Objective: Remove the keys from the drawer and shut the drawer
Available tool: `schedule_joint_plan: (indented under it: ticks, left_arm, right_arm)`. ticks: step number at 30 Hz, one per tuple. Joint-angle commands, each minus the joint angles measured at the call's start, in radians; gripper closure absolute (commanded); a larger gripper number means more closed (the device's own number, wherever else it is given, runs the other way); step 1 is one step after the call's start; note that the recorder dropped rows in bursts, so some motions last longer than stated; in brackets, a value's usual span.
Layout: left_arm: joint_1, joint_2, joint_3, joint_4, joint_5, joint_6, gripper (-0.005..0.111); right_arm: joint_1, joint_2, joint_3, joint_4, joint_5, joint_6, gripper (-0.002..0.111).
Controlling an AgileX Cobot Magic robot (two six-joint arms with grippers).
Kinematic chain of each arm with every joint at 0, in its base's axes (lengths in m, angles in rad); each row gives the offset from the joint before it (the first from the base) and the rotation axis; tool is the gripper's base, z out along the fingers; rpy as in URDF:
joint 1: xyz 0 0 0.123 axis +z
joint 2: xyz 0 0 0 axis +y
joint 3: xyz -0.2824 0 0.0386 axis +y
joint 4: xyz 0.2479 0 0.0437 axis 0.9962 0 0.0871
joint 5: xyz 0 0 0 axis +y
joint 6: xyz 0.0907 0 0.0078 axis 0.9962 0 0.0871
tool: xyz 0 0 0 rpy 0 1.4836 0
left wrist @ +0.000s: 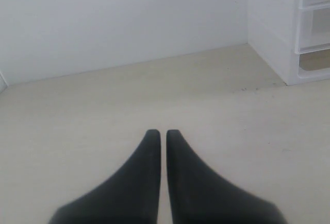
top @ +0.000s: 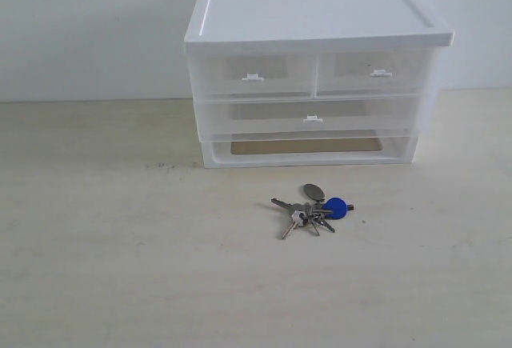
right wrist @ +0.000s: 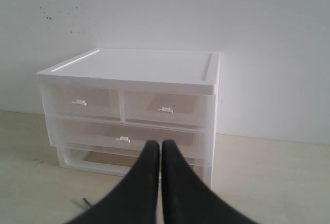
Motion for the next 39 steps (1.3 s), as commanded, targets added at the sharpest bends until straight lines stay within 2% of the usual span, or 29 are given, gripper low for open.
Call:
schedule_joint_plan:
  ticks: [1,23,27,36,39]
  left_arm:
    - [-0.004,-0.002,0.004,-0.012,-0.013,0.005,0.102]
    - [-0.004,-0.002,0.004,-0.012,-0.013,0.005,0.102]
    - [-0.004,-0.002,0.004,-0.012,-0.013,0.005,0.102]
    - [-0.004,-0.002,0.004,-0.012,-0.013,0.005,0.102]
    - [-0.004,-0.002,0.004,-0.012,-0.013,0.005,0.102]
  right_arm:
    - [-0.004,-0.002,0.002,-0.006,-0.002,-0.001,0.108]
    - [-0.004,0.0,0.007,-0.022,-0.013,-0.047,0.108]
    - [-0.007,0.0,0.073,-0.027,-0.111,-0.051,0.108]
    - [-0.007,-0.002,0.314,-0.027,-0.494,-0.038,0.108]
    - [-0.018,-0.002,0.314,-0.025,-0.425,-0.038,0.108]
